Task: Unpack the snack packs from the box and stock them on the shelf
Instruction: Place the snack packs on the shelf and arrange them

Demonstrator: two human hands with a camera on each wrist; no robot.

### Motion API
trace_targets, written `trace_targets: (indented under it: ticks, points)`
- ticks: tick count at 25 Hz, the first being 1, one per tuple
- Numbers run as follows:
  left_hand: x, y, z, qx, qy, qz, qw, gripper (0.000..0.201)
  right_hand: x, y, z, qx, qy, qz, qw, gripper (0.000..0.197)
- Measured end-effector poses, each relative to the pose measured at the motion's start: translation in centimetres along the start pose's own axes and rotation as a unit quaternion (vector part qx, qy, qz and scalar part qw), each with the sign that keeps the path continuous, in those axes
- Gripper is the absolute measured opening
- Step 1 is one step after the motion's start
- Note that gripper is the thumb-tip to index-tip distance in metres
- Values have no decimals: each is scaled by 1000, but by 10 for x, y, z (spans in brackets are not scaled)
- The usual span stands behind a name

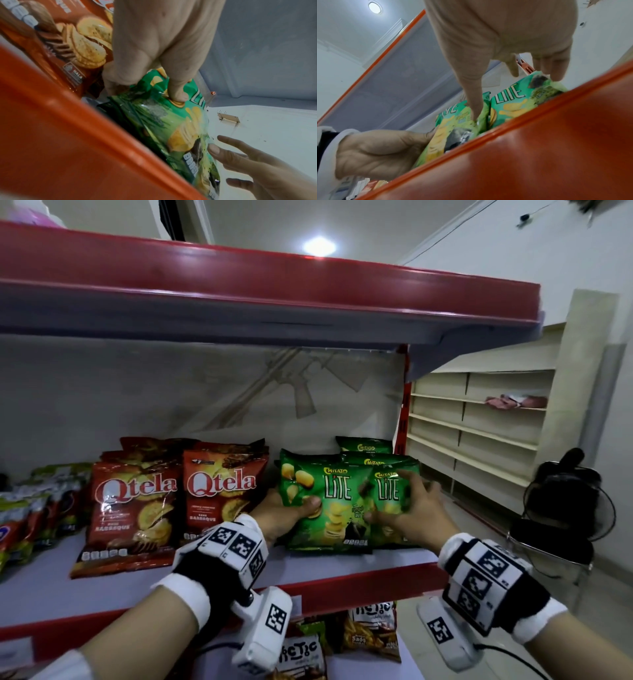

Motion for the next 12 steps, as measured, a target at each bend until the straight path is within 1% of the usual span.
trace_targets:
  ticks: [1, 2, 3, 4, 5, 6, 7, 8, 9, 10, 11, 12]
  points:
    - [3, -5, -2, -14, 3, -2, 1000, 61, -6, -2, 2, -10, 37, -12, 999, 110]
    - [6, -8, -5, -34, -5, -2, 999, 56, -12, -5, 3, -8, 59, -26, 998, 118]
    - [8, -9, -7, -59, -13, -1, 998, 55, -17, -6, 3, 9, 53, -39, 998, 125]
    - [9, -9, -9, -76, -15, -1, 997, 58, -22, -7, 1, 34, 21, -44, 998, 130]
    - [11, -9, -10, -73, 3, 3, 997, 66, -25, -8, -1, 57, -13, -39, 998, 133]
    - [11, -7, -14, -55, 24, 17, 998, 80, -27, -7, -3, 72, -30, -26, 997, 134]
    - [13, -5, -16, -32, 25, 30, 999, 100, -29, -6, -6, 80, -24, -12, 996, 134]
    - [14, -4, -18, -12, -7, 41, 999, 121, -31, -5, -8, 87, -5, 3, 996, 132]
    - [13, -1, -19, -5, -78, 48, 996, 137, -32, -5, -12, 94, 23, 16, 995, 130]
    - [11, 1, -19, -9, -149, 49, 988, 147, -32, -6, -15, 100, 50, 26, 993, 129]
    - [9, 2, -19, -24, -211, 46, 976, 150, -31, -8, -16, 105, 72, 29, 992, 129]
    - [6, 1, -19, -42, -248, 43, 967, 148, -31, -11, -16, 107, 84, 27, 990, 131]
Point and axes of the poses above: each hand's wrist, its own y-axis away from the middle knuckle, its own z-axis out of the back of the hand, x = y × z, the point moved 3 cm from there along -y, towards the middle knuckle, and after that the axes turned 10 degrees about z, right-handed, at the moved point
